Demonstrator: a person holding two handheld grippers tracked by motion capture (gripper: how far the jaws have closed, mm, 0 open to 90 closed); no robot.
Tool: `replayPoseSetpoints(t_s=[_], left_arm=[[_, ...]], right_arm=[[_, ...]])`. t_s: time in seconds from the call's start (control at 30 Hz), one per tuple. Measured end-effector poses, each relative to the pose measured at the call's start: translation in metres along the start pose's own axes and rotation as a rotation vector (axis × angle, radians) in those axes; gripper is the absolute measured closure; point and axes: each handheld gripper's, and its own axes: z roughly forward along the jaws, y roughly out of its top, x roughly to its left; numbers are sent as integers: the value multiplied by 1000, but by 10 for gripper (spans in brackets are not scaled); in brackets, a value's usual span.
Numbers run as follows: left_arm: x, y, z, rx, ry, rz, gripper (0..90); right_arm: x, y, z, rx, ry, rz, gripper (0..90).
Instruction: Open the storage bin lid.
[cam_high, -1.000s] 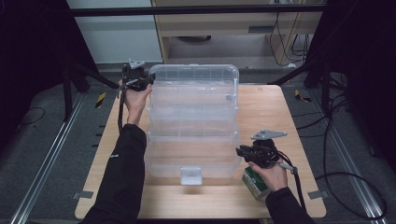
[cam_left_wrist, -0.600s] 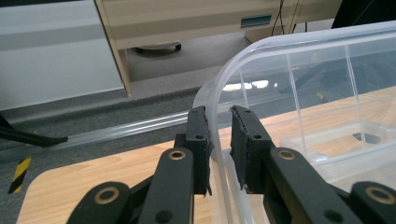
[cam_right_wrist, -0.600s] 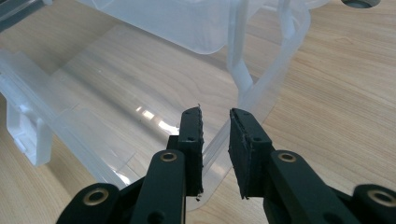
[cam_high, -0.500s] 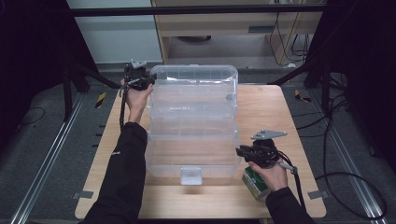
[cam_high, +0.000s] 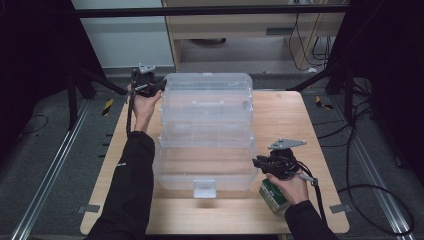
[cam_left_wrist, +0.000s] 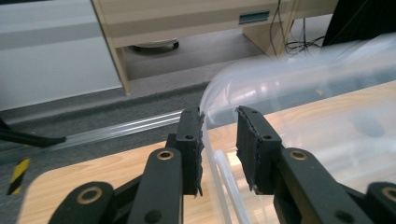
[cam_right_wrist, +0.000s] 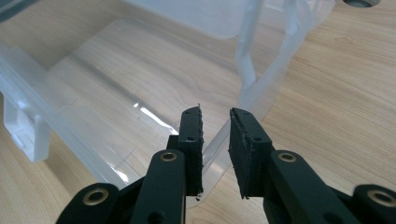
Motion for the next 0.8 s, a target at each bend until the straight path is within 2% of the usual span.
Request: replayPoseSetpoints(t_s=[0.1,0.33,0.47,0.53,0.63,0.7,0.73,0.8], left_arm=[[5,0,-15,-23,-7,-12,660],[9,-12,-65,-49,-38,-25,606],[4,-23,-95,-70,-35,25,597],[2,-29,-107,-77,-61,47,588],[-6,-40,-123,-42,-60,77,578],[-9,-44,-128,-39,-71,80,567],[-14,-53,-135,-36,-79,93,559],[-18,-62,-142,-23,-97,94,549]], right_arm=[[0,2,0,6,-1,-18,760],[0,1,0,-1,8,-4,758],[0,1,0,-1,7,-5,758],[0,1,0,0,5,-5,758],[0,1,0,1,1,-7,757],[0,1,0,2,0,-8,754],[0,2,1,3,2,-6,753],[0,2,1,8,2,-3,752]])
